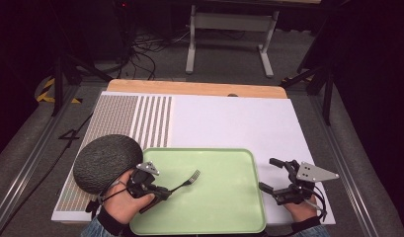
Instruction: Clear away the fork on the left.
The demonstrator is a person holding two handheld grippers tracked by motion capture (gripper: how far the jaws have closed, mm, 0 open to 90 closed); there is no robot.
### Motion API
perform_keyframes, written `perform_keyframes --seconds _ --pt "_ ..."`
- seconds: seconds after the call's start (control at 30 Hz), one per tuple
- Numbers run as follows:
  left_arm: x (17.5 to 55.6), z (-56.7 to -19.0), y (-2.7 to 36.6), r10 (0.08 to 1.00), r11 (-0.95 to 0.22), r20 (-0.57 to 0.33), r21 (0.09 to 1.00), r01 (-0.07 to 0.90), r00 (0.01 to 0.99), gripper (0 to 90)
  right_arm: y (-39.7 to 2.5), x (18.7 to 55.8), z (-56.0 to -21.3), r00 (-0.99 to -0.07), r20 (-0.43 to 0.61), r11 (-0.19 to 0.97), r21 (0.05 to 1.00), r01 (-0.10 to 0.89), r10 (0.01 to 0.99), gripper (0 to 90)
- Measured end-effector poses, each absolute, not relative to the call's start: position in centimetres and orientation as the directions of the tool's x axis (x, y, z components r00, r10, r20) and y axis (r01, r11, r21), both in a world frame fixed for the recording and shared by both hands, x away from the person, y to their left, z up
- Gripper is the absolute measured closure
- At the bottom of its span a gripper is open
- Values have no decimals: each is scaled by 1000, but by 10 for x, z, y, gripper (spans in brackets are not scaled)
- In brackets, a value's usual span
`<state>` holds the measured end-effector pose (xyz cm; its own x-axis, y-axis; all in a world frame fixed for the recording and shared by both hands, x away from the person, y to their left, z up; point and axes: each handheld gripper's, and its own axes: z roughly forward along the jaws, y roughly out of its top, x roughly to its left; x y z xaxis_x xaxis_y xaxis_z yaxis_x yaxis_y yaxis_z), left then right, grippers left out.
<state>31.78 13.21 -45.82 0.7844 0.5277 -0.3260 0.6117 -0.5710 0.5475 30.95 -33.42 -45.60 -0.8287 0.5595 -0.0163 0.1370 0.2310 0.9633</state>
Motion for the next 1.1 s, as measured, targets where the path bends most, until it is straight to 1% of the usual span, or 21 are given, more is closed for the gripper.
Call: perform_keyframes --seconds 0.43,0.6,0.63,0.67,0.7,0.73,0.8,0.9,0.93,1.0,1.1 --pt "319 -464 130 530 -599 -333 504 622 780 773 -334 309 -456 -829 -16 230 963 137 559 72" --pt "318 -464 129 527 -604 -328 504 617 784 771 -334 309 -456 -830 -18 231 964 135 558 72" --pt "318 -464 129 527 -604 -323 508 614 786 762 -334 309 -456 -830 -18 231 964 134 558 72" --pt "318 -463 129 528 -600 -319 515 612 787 728 -334 309 -456 -830 -18 230 964 134 558 72" --pt "318 -462 129 532 -599 -309 521 608 789 655 -334 309 -456 -830 -19 233 963 135 558 72" --pt "317 -461 129 528 -597 -306 530 603 792 621 -334 309 -456 -830 -18 233 963 136 558 71" --pt "316 -459 129 519 -593 -301 547 591 800 614 -334 309 -456 -831 -14 230 963 137 556 72" --pt "315 -457 129 510 -586 -299 566 580 807 667 -334 309 -456 -831 -17 232 963 135 556 72" --pt "315 -456 130 499 -585 -295 579 568 815 718 -334 309 -456 -831 -17 232 963 135 556 72" --pt "316 -455 130 481 -579 -288 605 547 828 792 -334 309 -456 -831 -18 233 963 135 556 72" --pt "316 -454 130 461 -576 -285 625 527 841 846 -334 309 -456 -831 -19 233 963 134 556 72"
